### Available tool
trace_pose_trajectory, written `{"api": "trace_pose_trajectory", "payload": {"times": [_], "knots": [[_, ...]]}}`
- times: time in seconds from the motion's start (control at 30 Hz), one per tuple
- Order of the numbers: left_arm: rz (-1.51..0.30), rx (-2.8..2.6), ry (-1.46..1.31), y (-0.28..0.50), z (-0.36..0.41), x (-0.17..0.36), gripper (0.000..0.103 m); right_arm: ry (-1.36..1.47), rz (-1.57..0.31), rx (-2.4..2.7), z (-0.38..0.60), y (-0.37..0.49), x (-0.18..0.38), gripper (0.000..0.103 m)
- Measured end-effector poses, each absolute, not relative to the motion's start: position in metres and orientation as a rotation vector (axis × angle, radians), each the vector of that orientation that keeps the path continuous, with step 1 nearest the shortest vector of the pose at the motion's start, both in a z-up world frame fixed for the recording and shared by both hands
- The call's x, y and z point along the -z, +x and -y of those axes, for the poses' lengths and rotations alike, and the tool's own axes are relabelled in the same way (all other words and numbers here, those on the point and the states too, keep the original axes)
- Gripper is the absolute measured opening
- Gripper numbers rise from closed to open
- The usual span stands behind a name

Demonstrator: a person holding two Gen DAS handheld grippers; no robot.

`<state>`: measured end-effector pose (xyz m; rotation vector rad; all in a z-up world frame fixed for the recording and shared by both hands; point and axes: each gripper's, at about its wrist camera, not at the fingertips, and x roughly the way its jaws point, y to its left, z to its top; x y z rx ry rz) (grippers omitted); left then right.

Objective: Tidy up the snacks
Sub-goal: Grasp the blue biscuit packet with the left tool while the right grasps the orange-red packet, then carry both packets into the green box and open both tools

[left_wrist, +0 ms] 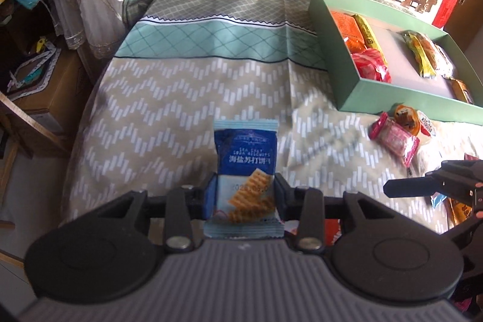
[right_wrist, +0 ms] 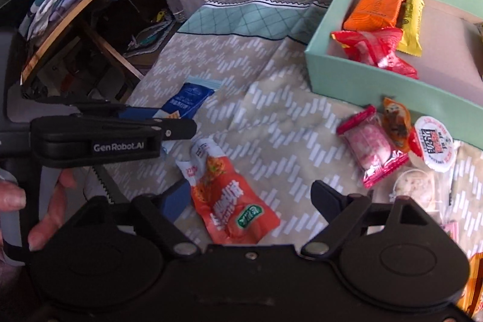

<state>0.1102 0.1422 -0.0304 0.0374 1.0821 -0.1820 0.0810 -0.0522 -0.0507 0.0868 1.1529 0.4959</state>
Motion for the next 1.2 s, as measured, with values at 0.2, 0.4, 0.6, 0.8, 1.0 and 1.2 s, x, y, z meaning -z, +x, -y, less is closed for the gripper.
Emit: {"api": "trace_pose_trajectory", "payload": {"times": [0.2,0.4,0.6,0.8,1.0,1.2], "knots": [[-1.103,0.152,0.013,0.103,-0.165,0.038,0.038,-0.079,-1.134,-0.538,0.009,0.074,0.063,0.076],[-1.101,0.151,-0.002,0.101,-0.163,0.038,0.038,-0.253,-1.074,-0.503,0.001,0.064,0.06,0.03],[-1.063,0.192,-0.004,0.104,-0.14,0.02,0.038,-0.089,-1.112,-0.475,0.044,0.062,0.044,0.028],[-1.001,0.266,0.023,0.117,-0.097,-0.008,0.038,0.059,-1.03,-0.412,0.104,0.066,0.004,0.028],[-0.963,0.362,0.056,0.155,-0.028,-0.024,0.038,0.203,-0.974,-0.226,0.19,0.105,-0.016,0.028],[-0.951,0.453,0.078,0.209,0.049,-0.021,0.038,0.319,-0.962,-0.091,0.255,0.161,-0.012,0.028]]}}
